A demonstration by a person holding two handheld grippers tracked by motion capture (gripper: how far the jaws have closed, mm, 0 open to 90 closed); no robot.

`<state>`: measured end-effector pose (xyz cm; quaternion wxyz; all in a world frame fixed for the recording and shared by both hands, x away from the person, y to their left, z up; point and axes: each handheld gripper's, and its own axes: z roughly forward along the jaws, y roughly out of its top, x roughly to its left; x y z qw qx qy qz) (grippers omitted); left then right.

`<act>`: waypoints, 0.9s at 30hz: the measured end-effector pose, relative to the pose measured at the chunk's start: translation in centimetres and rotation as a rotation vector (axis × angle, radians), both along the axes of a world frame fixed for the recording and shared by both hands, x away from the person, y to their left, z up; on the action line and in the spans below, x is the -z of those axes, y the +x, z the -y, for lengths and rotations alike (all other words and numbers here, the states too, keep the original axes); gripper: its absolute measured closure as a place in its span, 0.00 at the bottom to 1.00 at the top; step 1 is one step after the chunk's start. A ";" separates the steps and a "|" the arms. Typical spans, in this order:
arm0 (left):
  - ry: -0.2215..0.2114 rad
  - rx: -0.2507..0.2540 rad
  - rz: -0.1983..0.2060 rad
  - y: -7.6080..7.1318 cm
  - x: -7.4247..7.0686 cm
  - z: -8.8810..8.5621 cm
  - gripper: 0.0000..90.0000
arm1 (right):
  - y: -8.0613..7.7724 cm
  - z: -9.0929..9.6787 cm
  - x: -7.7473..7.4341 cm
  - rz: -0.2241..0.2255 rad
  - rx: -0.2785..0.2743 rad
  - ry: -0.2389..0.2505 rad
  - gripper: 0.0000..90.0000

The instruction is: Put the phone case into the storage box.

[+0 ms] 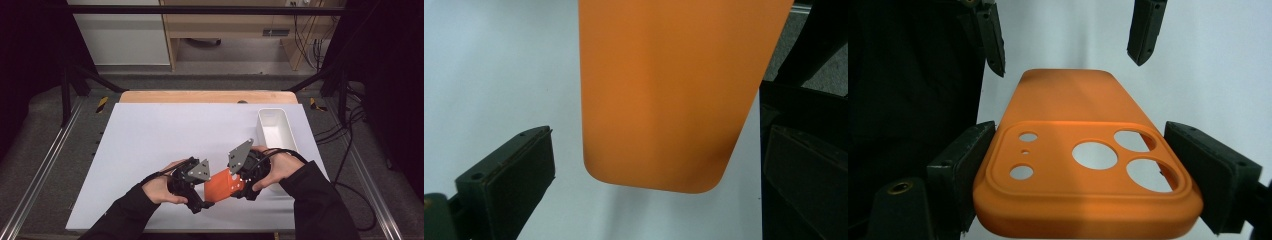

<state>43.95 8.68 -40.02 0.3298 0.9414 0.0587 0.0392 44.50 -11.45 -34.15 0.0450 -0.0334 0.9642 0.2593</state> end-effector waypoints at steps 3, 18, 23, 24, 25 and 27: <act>0.017 0.007 -0.007 0.1 0.0 0.3 0.00 | 0.0 -0.2 -0.1 0.003 -0.005 -0.007 0.18; 0.107 0.037 -0.018 0.2 0.7 2.4 0.00 | 0.1 -1.0 0.4 -0.003 -0.010 -0.036 0.18; 0.120 0.038 -0.024 0.3 0.8 2.9 0.00 | 0.1 -1.1 0.4 0.000 -0.016 -0.043 0.18; 0.122 0.037 -0.028 0.3 0.8 3.0 0.00 | 0.1 -1.1 0.5 0.000 -0.014 -0.046 0.18; 0.125 0.033 -0.030 0.3 0.8 3.1 0.00 | 0.1 -1.2 0.5 0.000 -0.015 -0.047 0.18; 0.133 0.034 -0.028 0.2 0.9 3.3 0.00 | 0.1 -1.2 0.5 -0.001 -0.017 -0.046 0.18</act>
